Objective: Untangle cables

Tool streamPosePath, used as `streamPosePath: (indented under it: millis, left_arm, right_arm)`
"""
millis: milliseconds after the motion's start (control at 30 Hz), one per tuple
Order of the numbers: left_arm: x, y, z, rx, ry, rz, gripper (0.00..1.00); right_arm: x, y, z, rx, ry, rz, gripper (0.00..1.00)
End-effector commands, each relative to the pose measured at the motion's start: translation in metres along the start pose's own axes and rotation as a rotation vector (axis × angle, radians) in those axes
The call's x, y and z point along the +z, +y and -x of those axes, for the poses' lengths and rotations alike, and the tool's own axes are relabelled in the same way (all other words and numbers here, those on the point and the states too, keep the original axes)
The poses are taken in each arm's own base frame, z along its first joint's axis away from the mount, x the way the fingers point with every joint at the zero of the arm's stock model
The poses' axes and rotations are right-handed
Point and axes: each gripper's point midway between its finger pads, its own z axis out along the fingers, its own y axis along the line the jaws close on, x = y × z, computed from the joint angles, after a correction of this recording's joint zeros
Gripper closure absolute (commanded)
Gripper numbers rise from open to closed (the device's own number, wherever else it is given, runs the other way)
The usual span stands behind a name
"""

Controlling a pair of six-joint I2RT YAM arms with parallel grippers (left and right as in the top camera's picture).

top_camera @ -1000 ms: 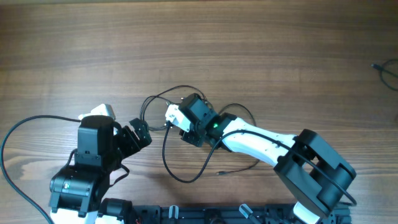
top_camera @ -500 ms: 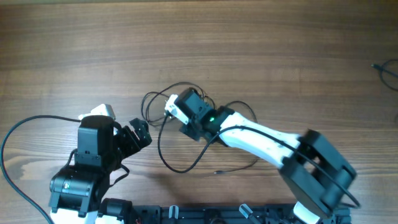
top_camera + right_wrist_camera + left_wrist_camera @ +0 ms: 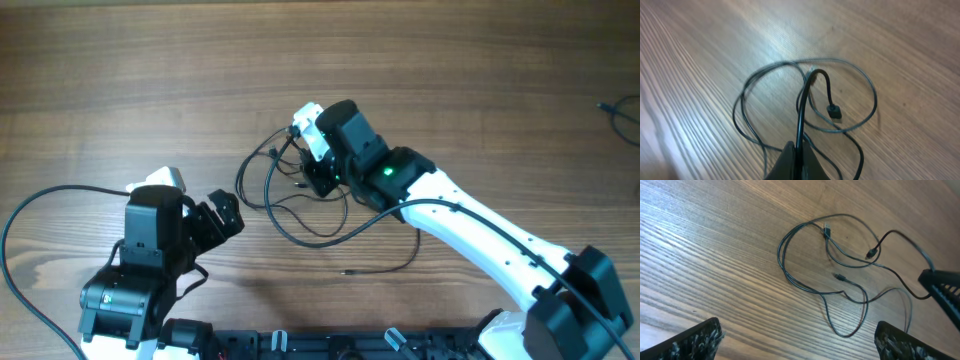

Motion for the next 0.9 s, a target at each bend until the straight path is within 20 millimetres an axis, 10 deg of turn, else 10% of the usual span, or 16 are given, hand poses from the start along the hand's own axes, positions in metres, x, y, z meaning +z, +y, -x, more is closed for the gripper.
streamPosePath:
  millis: [0,133,267,533,867]
  left_arm:
    - [-0.001,0.002,0.005,0.01,-0.02,0.011,0.0]
    - [-0.001,-0.007,0.016,0.007,-0.067,-0.027,0.0]
    - [0.006,-0.029,0.025,-0.082,-0.062,-0.119,0.0]
    - [0.065,-0.025,-0.003,-0.326,0.186,-0.003,0.0]
    - [0.15,-0.073,-0.087,-0.45,0.583,0.016,0.0]
  right_arm:
    - [-0.059,-0.015,0.056,0.139,-0.229,-0.001,0.96]
    - [-0.14,-0.057,0.097,0.203,-0.47,-0.081,0.96]
    - [-0.169,-0.081,0.099,0.23,-0.524,-0.141,0.96]
    - [-0.17,-0.077,0.1,0.219,-0.527,-0.114,0.96]
    - [-0.162,-0.078,0.086,0.238,-0.463,-0.122,0.96]
